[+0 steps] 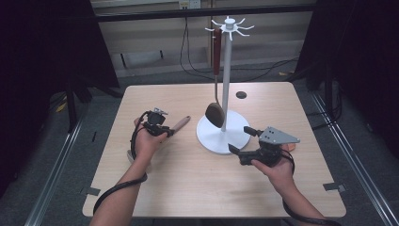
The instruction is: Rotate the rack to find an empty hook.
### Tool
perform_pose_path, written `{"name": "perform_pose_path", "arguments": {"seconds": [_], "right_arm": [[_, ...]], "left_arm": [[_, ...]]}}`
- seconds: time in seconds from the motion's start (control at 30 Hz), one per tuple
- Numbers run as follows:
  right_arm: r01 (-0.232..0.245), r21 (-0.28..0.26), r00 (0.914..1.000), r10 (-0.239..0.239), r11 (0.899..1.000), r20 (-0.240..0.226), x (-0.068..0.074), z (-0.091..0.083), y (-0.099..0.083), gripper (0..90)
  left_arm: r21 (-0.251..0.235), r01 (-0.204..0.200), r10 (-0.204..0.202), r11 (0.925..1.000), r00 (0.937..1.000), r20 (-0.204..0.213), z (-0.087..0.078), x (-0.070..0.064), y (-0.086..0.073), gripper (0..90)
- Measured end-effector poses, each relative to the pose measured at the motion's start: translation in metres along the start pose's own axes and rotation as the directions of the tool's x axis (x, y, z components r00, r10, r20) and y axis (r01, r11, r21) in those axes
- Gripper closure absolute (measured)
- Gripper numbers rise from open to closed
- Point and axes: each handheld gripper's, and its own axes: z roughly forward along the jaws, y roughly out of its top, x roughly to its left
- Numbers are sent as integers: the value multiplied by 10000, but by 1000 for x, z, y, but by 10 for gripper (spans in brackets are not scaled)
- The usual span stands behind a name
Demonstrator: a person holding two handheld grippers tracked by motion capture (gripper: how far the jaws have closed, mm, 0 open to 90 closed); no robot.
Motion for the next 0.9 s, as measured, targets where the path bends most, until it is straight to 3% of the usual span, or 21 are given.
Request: {"name": "perform_pose_path", "arguments": {"seconds": [0.03, 0.13, 0.23, 0.4, 0.77, 0.9], "right_arm": [[12, -1, 10000, -12, 10000, 63, 0, 0, 0, 124], [-2, -2, 10000, 2, 10000, 96, -1, 0, 0, 125], [0, -52, 10000, 0, 10000, 29, -2, -1, 0, 124], [-7, 41, 10000, 7, 10000, -38, -3, -1, 0, 124], [-84, -53, 9999, 84, 10000, 72, -5, -4, 1, 124], [-125, -165, 9996, 129, 9998, 267, -7, -6, 2, 124]], "left_arm": [[-180, 320, -319, 9993, 9995, 23, 1, 0, -1, 609], [194, 134, -128, 9997, 9993, -338, 3, 6, -2, 524], [367, 326, -320, 9988, 9993, -171, 6, 12, -4, 530], [795, 203, -203, 9966, 9998, -15, 13, 17, -2, 499], [1324, 111, -124, 9911, 9999, 95, 30, 20, 3, 505], [1200, 112, -132, 9927, 9998, 160, 33, 18, 7, 540]]}}
